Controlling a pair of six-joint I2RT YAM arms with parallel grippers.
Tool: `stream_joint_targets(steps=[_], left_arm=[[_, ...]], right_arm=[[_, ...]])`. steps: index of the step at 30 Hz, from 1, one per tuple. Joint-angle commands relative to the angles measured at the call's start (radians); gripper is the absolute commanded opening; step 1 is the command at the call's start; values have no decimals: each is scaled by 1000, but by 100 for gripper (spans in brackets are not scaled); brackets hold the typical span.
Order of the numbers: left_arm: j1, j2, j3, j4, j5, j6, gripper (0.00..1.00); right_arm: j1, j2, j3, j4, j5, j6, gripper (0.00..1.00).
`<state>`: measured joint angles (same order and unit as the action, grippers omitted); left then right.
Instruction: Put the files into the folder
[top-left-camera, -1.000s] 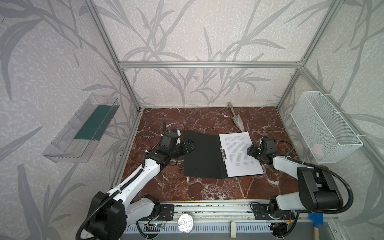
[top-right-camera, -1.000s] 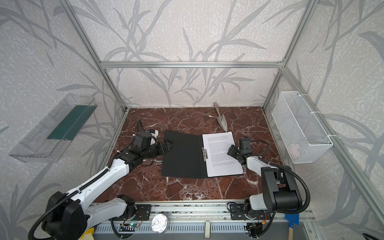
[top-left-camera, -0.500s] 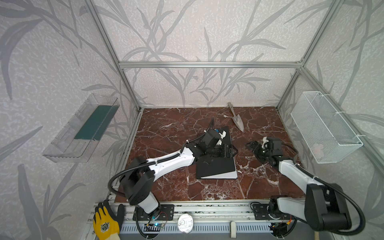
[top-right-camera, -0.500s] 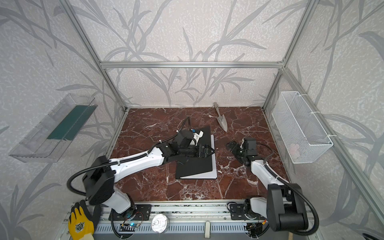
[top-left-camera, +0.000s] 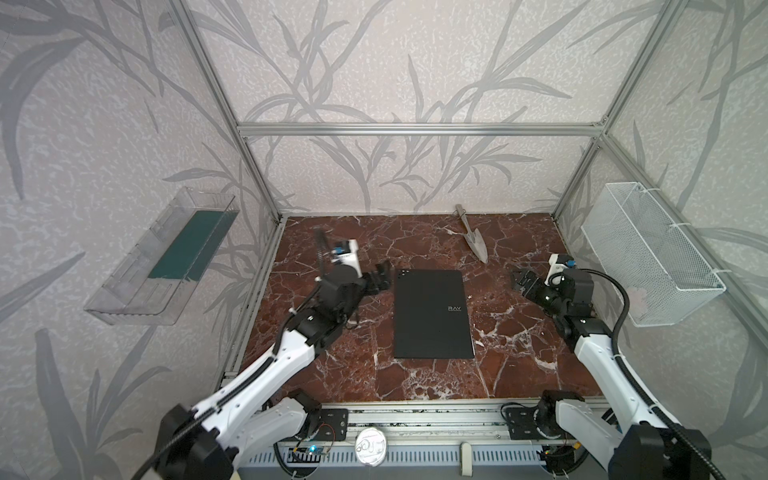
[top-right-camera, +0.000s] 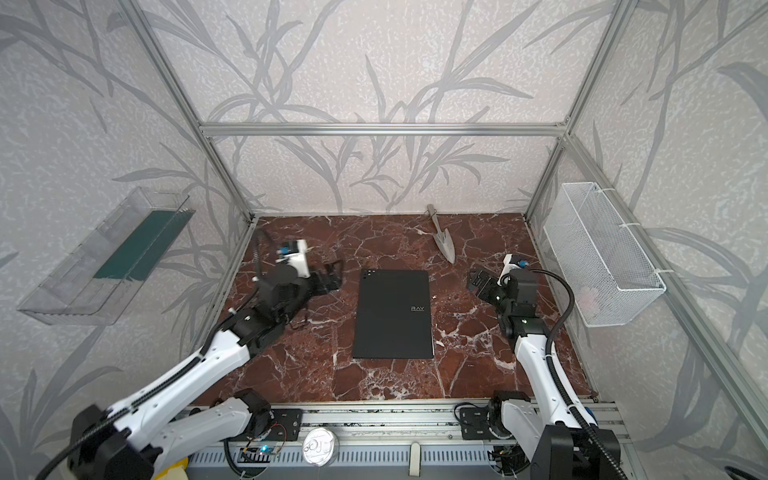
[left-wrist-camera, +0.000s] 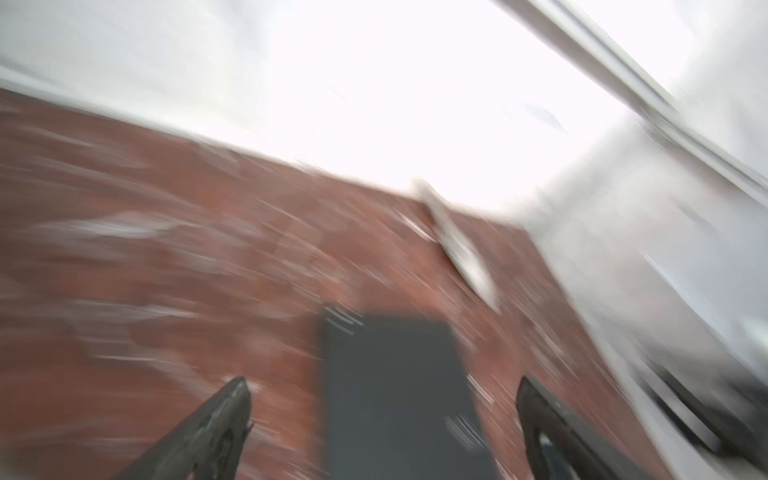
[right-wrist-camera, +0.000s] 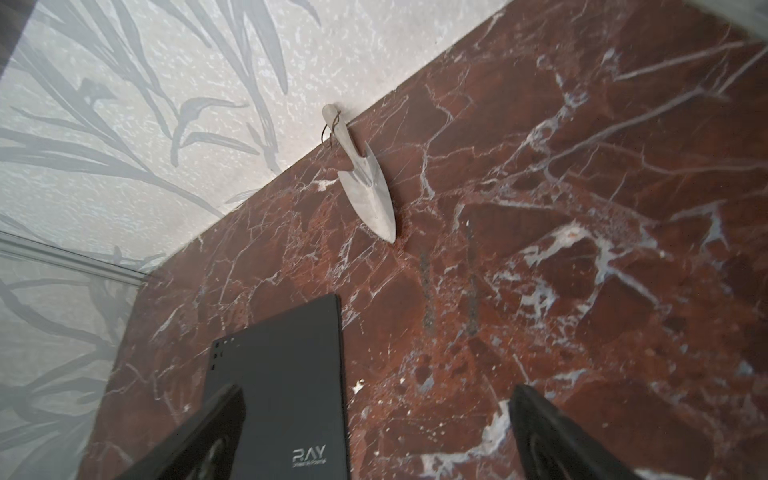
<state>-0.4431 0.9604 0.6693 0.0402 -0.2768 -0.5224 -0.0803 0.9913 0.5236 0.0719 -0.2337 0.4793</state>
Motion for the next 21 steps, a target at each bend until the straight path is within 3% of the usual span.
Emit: stream_joint_targets(steps=[1, 5, 9, 11, 14, 15, 18, 19, 21], left_arm=[[123, 12, -165, 57, -349, 146, 99], [241, 104, -239, 268, -413, 275, 99], [320, 229, -300, 535, -347, 388, 99], [374, 321, -342, 699, -281, 370, 99], [388, 420, -296, 721, -253, 404, 99], [388, 436, -297, 736, -222, 424, 99], [421, 557, -377, 1030, -102, 454, 99], [427, 569, -343, 947, -50, 456, 99], [427, 620, -316, 972, -56, 472, 99]], right_arm=[[2, 15, -110, 285, 104, -156, 99], [3, 81, -192, 464, 210, -232, 99], [3, 242, -241, 712, 254, -264, 99], [2, 319, -234, 752, 255, -303, 99], [2, 460, -269, 977, 243, -334, 99], [1, 469, -262, 996, 235, -334, 99], [5, 406, -216, 796, 235, -345, 99], [5, 421, -230, 846, 224, -349, 99], [10, 470, -282, 1005, 187, -368, 99]])
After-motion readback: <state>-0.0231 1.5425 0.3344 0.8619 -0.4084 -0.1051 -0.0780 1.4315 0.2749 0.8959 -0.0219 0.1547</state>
